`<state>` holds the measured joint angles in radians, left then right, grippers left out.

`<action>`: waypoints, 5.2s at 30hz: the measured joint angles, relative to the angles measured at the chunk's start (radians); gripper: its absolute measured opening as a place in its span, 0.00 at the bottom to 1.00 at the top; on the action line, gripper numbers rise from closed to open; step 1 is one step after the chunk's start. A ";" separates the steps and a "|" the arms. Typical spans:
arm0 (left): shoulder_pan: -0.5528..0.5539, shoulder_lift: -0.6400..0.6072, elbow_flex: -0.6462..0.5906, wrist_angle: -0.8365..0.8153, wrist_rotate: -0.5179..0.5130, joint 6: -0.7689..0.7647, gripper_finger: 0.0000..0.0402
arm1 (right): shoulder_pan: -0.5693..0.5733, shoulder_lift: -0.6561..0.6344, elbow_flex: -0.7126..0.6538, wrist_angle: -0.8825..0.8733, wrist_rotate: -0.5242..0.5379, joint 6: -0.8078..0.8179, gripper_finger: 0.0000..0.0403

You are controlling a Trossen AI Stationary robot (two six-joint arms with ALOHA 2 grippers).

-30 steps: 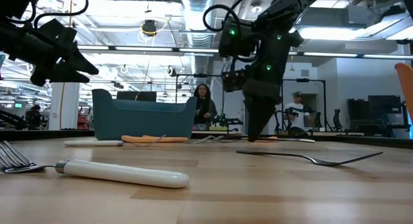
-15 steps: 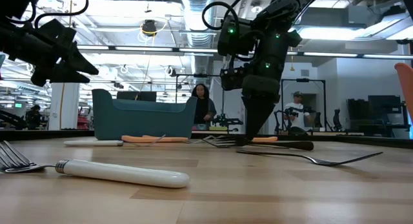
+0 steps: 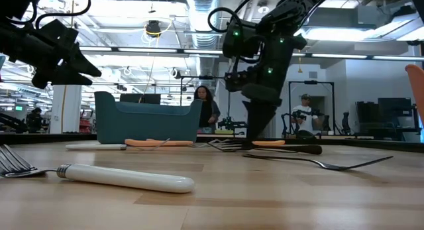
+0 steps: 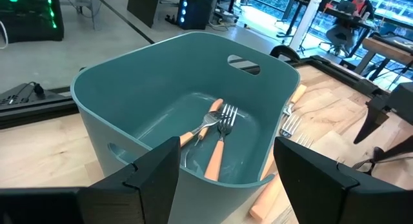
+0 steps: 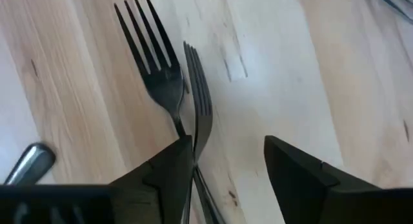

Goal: Sort silverware by color (type)
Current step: Put the black fork into the orange bin

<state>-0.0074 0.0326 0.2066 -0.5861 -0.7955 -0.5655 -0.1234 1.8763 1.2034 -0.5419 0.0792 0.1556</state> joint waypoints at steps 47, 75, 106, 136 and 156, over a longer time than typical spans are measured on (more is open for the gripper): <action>0.000 0.000 0.000 0.001 -0.005 0.000 0.58 | 0.003 0.058 0.002 0.031 0.027 -0.035 0.05; 0.000 0.000 0.000 0.001 0.006 -0.003 0.58 | 0.149 0.052 0.569 -0.427 0.055 -0.185 0.06; 0.000 0.000 0.000 0.022 0.015 -0.020 0.58 | 0.902 -0.019 0.794 -1.029 0.162 1.574 0.06; 0.000 0.000 0.000 0.024 0.013 0.000 0.58 | 1.104 -0.357 0.287 -0.987 0.102 2.034 0.06; 0.000 0.000 0.000 0.024 -0.005 0.005 0.58 | 1.051 -0.466 -0.141 -0.673 0.132 2.028 0.07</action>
<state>-0.0074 0.0326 0.2066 -0.5617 -0.8001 -0.5610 0.9277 1.4101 1.0622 -1.2144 0.2115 2.1832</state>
